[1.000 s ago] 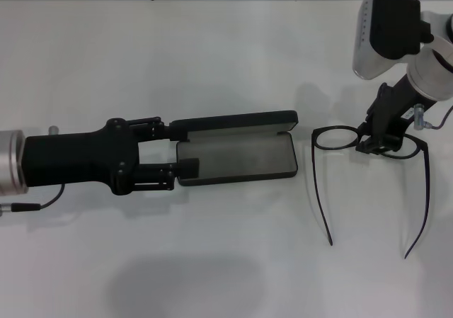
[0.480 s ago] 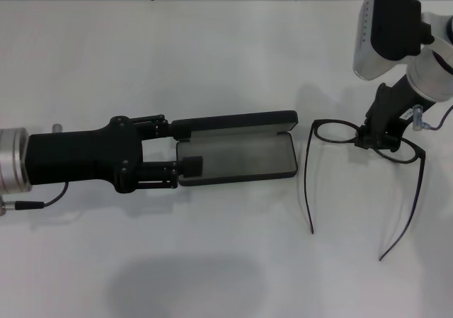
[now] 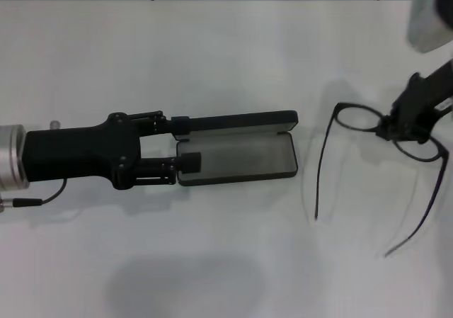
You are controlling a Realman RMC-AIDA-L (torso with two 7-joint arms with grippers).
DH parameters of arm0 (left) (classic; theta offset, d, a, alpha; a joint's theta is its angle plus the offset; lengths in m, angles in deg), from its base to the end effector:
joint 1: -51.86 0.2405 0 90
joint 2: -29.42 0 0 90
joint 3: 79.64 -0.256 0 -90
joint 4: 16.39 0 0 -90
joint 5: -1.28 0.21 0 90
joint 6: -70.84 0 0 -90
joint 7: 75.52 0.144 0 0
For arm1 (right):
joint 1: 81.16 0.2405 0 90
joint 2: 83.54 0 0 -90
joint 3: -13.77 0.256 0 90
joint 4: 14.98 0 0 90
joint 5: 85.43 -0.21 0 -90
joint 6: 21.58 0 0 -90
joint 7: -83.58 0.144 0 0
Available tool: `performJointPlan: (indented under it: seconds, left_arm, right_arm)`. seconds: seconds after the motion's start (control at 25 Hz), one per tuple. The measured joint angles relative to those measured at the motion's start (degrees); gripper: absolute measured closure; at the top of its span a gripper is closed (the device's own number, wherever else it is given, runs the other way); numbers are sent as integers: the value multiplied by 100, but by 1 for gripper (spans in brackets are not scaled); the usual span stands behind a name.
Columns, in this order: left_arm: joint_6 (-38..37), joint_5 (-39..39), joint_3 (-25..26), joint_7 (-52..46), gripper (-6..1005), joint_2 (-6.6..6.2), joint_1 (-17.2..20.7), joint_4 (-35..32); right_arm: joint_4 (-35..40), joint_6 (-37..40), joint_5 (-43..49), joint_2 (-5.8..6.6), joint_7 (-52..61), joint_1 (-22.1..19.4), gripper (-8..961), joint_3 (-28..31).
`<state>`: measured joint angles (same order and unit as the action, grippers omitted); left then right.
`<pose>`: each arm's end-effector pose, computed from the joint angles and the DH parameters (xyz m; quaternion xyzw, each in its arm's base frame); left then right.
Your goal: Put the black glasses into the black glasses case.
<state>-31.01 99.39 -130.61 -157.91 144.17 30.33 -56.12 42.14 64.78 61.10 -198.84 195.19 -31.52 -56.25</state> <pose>-0.2658 0.2828 0.0287 -0.9213 -0.2149 -0.3196 0.0525 0.1633 0.4066 0.0066 -0.9725 0.0797 -0.1924 0.1041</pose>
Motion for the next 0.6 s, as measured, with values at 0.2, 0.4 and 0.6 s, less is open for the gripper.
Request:
performJointPlan:
  seconds: [0.2,0.4,0.6]
  left_arm:
    - [-78,-194,0,-15,233,-11,-12,0]
    - [-422,-1007,-1,134,233,36,34,0]
    - [-531,-1701,-4,120,234,94,2,31]
  right_arm:
    - [708,674,-152,38,-117,-513,843,1060]
    - [707,1390,-1113,189,-765,-1041,843,2626]
    - [-372,1888,-2429,650,-1252,-1382,843,3473]
